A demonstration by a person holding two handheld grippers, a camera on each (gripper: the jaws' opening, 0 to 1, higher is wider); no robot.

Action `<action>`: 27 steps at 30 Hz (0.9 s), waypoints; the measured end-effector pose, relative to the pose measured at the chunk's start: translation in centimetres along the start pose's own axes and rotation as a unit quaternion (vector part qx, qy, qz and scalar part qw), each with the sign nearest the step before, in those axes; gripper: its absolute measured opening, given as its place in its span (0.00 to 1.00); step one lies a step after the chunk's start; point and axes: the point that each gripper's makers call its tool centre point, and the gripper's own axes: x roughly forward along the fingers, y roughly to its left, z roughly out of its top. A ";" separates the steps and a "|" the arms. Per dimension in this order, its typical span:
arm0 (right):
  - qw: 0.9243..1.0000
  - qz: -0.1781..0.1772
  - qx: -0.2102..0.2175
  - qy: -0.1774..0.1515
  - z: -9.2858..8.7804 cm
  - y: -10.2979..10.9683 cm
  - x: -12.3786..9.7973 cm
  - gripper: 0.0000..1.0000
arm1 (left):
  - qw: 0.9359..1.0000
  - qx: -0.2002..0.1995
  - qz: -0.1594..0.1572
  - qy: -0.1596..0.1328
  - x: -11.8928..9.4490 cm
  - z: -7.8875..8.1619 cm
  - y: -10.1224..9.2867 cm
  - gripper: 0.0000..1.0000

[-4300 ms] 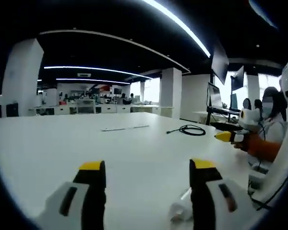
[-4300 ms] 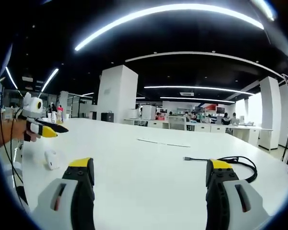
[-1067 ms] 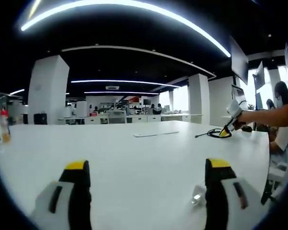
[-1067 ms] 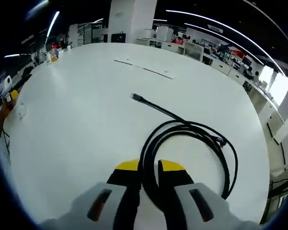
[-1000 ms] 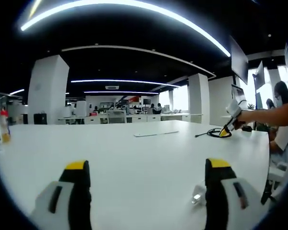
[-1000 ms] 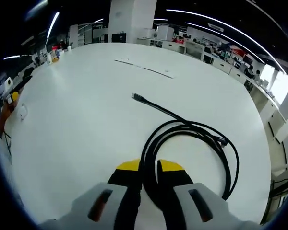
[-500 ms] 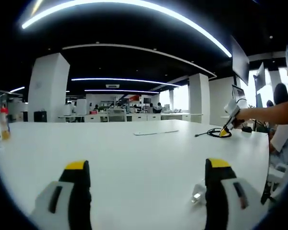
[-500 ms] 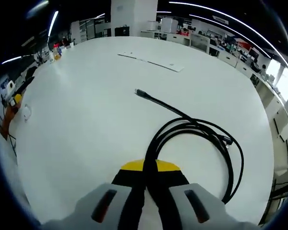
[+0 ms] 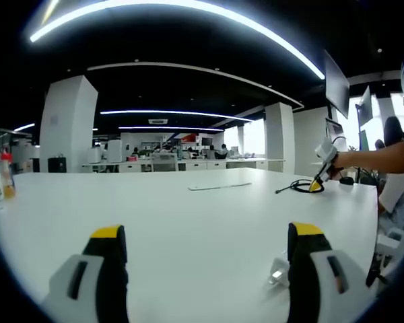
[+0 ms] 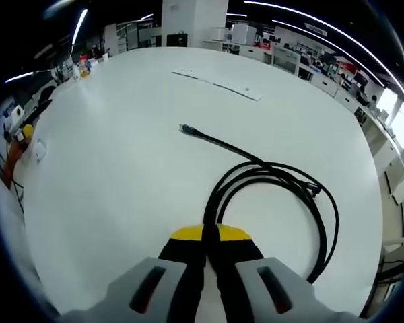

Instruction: Plug the desk Type‑C cable into the charger adapter.

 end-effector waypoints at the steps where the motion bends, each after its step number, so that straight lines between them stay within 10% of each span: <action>1: 1.000 0.000 -0.003 0.001 -0.1 0.0 0.0 0.03 | 1.000 0.000 0.000 0.001 0.0 0.0 0.0 1.00; 27: 1.000 0.014 -0.001 0.022 -1.9 4.9 -2.4 0.03 | 1.000 -0.002 -0.004 0.005 0.0 -0.3 -0.3 1.00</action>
